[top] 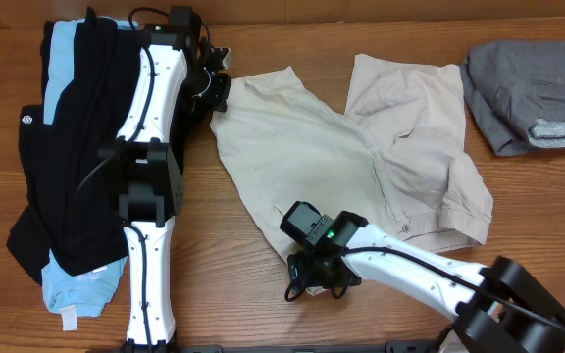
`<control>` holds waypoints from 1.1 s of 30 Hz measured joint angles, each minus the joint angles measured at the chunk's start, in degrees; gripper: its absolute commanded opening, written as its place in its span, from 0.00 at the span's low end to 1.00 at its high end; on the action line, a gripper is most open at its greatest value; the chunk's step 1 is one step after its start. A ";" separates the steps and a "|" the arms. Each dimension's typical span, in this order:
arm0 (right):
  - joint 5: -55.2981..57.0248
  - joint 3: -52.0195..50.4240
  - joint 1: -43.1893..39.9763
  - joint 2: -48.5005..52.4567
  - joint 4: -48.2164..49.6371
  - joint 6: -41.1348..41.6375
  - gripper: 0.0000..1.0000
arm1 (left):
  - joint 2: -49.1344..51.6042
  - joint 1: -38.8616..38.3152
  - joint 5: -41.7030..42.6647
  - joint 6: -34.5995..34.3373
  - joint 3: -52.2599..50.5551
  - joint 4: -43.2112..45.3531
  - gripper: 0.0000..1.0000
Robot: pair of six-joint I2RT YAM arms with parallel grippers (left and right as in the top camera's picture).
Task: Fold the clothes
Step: 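Grasp the shorts' leg hems with both grippers, then lift the shorts with both grippers and stretch them apart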
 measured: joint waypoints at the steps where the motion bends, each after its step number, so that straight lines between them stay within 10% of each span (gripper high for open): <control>1: -0.13 -0.02 0.00 0.35 -0.04 -0.04 0.41 | 0.00 0.00 0.00 0.00 0.00 0.00 0.04; 4: -0.66 -0.04 -0.02 0.59 0.61 0.39 0.04 | 0.00 0.00 -0.02 0.00 0.04 -0.50 0.04; 14: 2.93 4.63 -3.28 -2.29 -12.35 2.82 0.04 | 0.28 1.79 2.43 -0.68 13.81 -13.11 0.04; 22: 13.29 29.86 -18.23 -16.24 -33.33 0.35 0.04 | -1.62 6.08 8.66 -1.81 35.80 -21.11 0.04; 33: 11.41 66.71 -42.69 -19.67 -41.07 -14.67 0.04 | -29.55 6.25 13.68 -4.15 38.60 -15.69 0.04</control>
